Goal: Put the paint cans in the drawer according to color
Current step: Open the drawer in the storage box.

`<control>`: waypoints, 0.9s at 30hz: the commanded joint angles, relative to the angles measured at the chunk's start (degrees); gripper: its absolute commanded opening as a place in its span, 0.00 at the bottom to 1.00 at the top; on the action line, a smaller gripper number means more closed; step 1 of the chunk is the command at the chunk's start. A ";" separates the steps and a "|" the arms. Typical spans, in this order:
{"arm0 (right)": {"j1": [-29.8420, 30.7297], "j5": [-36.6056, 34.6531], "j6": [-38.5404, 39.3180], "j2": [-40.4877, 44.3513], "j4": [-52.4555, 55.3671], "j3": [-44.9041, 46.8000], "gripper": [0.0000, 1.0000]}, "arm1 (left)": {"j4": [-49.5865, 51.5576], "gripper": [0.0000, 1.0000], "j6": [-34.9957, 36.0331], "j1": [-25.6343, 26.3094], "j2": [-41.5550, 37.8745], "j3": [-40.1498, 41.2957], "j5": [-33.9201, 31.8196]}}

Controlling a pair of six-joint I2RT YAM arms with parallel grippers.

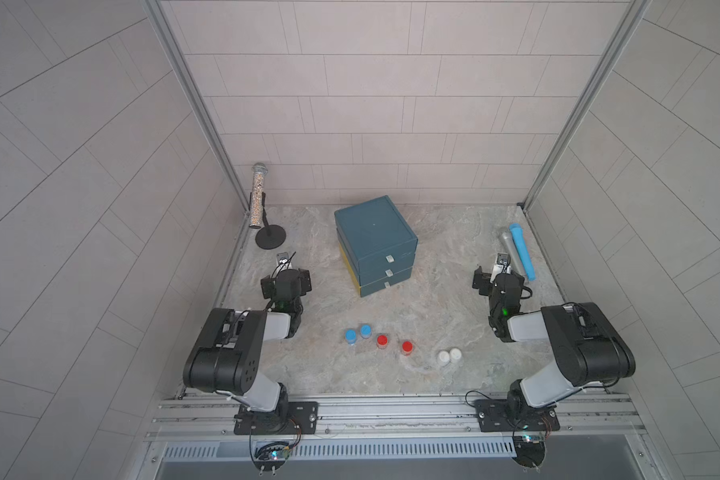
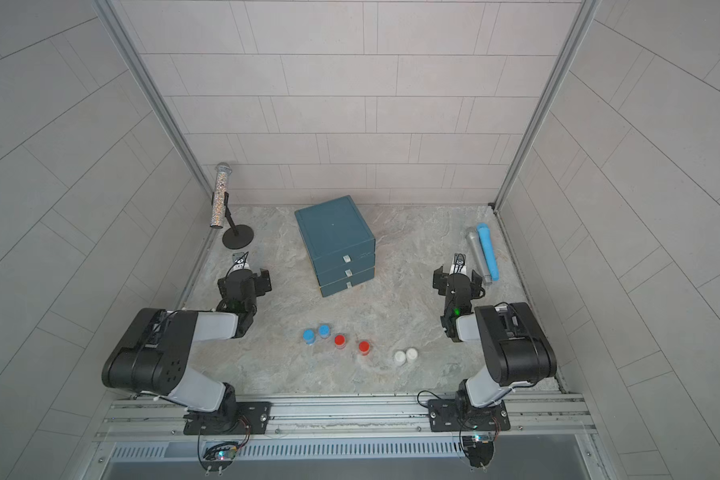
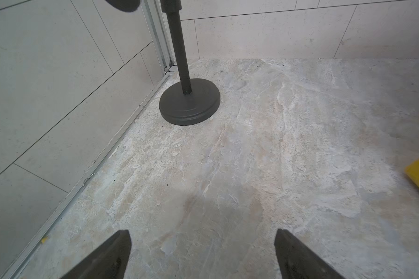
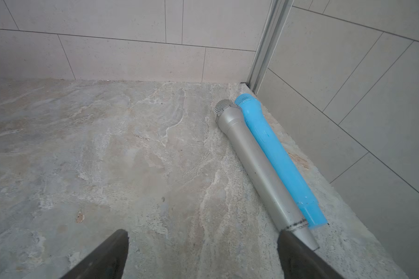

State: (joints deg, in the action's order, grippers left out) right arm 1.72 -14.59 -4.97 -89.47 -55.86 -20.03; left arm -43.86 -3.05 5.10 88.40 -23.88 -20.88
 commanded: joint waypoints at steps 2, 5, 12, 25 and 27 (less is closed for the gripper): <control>0.12 -0.35 -0.20 -0.26 0.56 -0.53 1.00 | 0.18 1.00 0.07 -0.29 -0.61 -0.82 -0.48; 0.13 -0.35 -0.21 -0.26 0.55 -0.53 1.00 | 0.18 1.00 0.03 -0.29 -0.55 -0.82 -0.45; 0.13 -0.35 -0.20 -0.32 0.57 -0.53 1.00 | 0.17 1.00 0.06 -0.29 -0.59 -0.90 -0.45; 1.58 -1.33 1.58 2.03 1.65 -0.33 1.00 | -0.07 1.00 0.18 -0.23 -2.21 -0.38 -1.48; 4.07 -5.28 3.44 6.47 8.55 -2.31 1.00 | 4.77 1.00 -0.23 -0.22 -6.54 -0.68 -1.83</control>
State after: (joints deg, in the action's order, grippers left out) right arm 3.29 -15.90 -3.99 -87.85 -53.45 -20.12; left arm -42.28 -3.05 5.10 86.78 -23.88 -21.28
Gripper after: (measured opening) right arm 0.997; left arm 0.999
